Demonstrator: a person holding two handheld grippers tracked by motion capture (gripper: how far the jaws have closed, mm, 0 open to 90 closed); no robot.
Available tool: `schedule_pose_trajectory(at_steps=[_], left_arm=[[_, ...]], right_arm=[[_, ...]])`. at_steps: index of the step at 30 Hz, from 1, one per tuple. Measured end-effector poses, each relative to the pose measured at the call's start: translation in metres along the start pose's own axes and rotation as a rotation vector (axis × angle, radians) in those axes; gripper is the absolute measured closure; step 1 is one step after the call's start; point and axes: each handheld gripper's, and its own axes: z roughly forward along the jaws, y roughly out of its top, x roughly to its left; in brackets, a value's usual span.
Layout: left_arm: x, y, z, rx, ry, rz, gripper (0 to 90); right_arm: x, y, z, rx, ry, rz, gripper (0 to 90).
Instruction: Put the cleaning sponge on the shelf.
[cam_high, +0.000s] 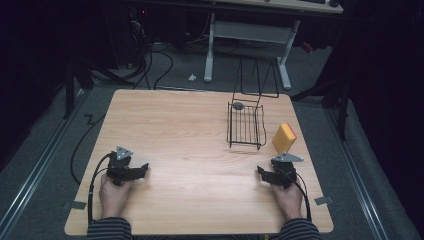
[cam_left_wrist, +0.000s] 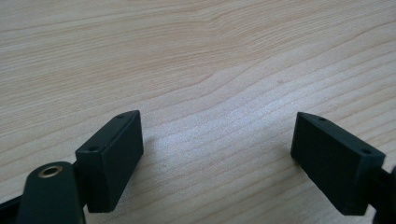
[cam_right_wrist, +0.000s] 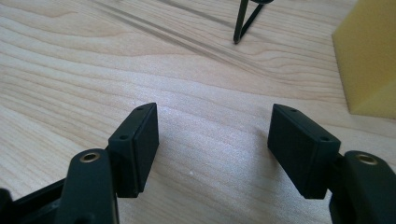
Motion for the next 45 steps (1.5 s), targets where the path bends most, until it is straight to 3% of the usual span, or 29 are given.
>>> schedule_pose_trajectory(at_steps=[18,37,45], left_arm=[[0.0,0.0,0.0,-0.001,-0.002,-0.001,17.4],[0.0,0.0,0.0,0.0,-0.002,-0.001,17.4],[0.0,0.0,0.0,0.0,-0.002,-0.001,17.4]], right_arm=[[0.0,-0.002,-0.004,0.002,-0.018,0.025,34.4],[-0.005,-0.011,-0.036,-0.067,-0.015,0.07,37.4],[-0.014,-0.018,-0.048,-0.086,-0.038,0.096,37.5]])
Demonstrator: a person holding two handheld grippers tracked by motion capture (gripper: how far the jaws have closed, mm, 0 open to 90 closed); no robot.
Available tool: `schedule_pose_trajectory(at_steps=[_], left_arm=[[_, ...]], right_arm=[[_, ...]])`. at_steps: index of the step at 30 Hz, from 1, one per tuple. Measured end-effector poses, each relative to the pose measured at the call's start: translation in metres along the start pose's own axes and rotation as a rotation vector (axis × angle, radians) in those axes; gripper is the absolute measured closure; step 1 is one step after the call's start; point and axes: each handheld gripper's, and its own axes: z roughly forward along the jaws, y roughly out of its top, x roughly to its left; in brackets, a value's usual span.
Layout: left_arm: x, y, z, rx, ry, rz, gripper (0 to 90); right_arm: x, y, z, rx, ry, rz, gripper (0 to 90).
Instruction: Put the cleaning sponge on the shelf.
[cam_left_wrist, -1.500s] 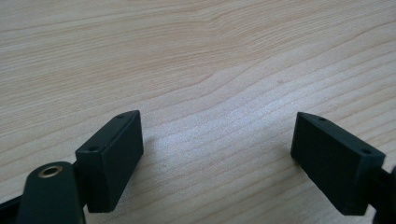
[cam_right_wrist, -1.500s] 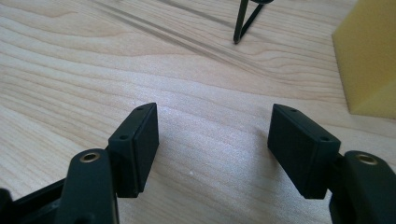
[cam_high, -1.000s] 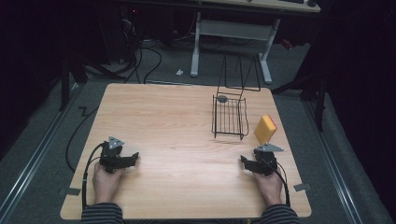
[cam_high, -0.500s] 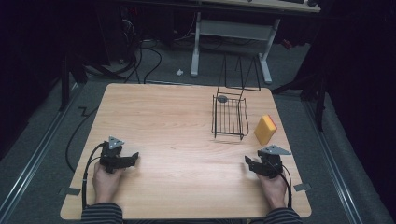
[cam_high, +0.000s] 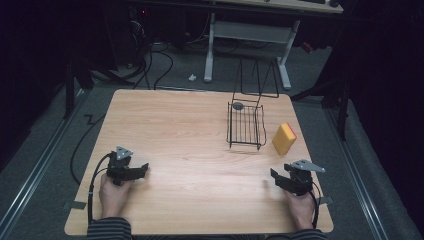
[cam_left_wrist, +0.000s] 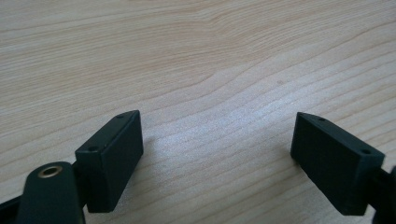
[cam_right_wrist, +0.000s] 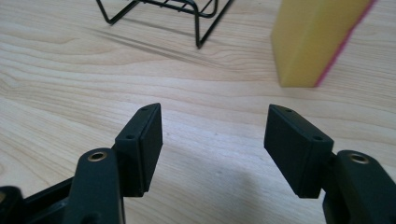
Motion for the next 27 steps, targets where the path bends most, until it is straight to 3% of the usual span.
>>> schedule_pose_trajectory(at_steps=[16,27], left_arm=[[0.0,0.0,0.0,0.0,0.0,0.0,17.4],[0.0,0.0,0.0,0.0,0.0,0.0,17.4]], right_arm=[[-0.019,-0.005,-0.012,-0.031,-0.049,0.056,37.2],[-0.037,0.007,-0.01,-0.062,-0.089,0.071,36.6]])
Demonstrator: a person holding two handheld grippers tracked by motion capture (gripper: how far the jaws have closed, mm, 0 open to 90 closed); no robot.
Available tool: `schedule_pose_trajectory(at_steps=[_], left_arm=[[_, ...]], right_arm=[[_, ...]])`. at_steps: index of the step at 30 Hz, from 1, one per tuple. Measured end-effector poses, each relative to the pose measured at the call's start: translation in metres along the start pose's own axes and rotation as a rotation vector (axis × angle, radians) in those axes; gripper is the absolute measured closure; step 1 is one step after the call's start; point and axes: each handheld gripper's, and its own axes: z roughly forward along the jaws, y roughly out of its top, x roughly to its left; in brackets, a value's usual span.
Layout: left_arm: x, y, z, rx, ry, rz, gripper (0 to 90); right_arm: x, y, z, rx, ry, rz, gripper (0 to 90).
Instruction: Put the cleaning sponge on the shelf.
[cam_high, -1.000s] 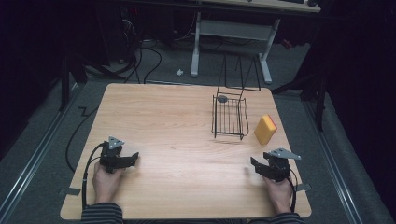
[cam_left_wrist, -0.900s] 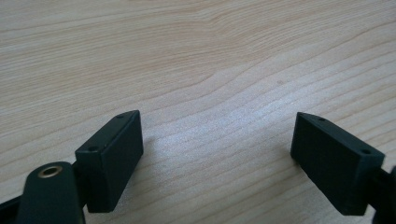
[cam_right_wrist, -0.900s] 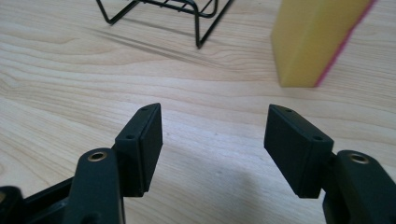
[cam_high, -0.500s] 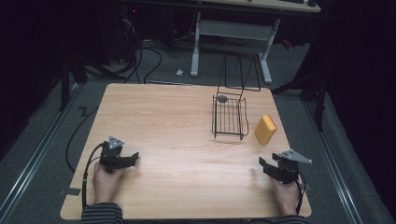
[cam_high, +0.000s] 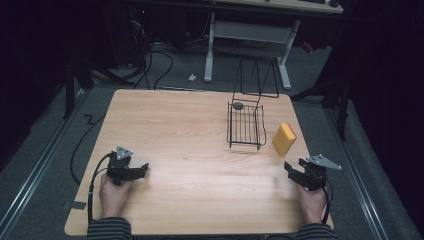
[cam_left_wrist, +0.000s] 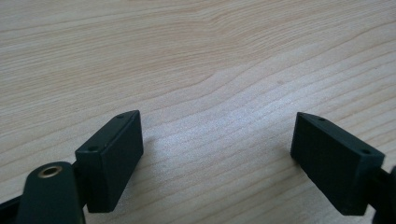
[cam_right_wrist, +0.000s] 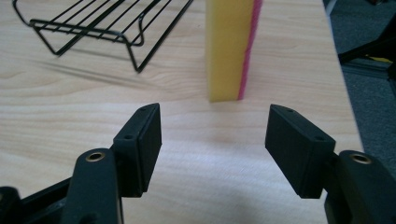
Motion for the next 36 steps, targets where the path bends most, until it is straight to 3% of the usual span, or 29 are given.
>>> schedule_pose_trajectory(at_steps=[12,26,36], left_arm=[[0.0,0.0,0.0,-0.001,0.0,0.0,17.4],[0.0,0.0,0.0,0.0,0.0,0.0,17.5],[0.0,0.0,0.0,0.0,0.0,0.0,17.5]], right_arm=[[-0.008,0.023,0.005,-0.035,-0.019,0.004,36.5],[-0.005,0.052,0.01,-0.073,-0.02,-0.009,33.8],[-0.005,0.065,0.027,-0.067,-0.013,-0.003,32.7]])
